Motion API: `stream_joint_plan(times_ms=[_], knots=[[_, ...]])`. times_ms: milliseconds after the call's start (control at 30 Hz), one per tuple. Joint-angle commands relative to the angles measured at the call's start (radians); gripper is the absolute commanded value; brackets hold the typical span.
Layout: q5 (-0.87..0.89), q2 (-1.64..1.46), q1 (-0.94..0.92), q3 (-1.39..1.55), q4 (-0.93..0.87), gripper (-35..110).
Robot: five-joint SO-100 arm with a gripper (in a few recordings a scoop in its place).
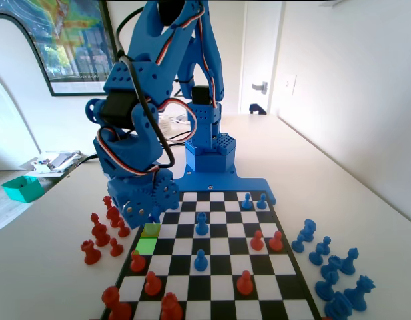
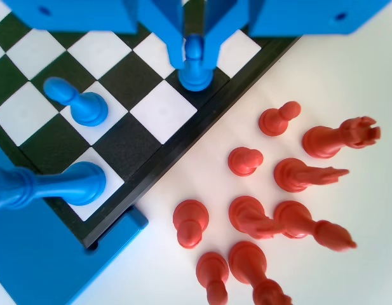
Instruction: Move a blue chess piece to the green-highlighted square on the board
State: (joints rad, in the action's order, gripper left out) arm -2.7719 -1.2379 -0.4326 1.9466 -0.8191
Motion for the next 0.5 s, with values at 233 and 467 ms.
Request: stream_joint_plan(times_ms=[233, 467], knots=[[-0.011, -0.026, -0.023, -0.020, -0.025, 1], [0.041, -0.029, -0.011, -0.163, -0.183, 1]])
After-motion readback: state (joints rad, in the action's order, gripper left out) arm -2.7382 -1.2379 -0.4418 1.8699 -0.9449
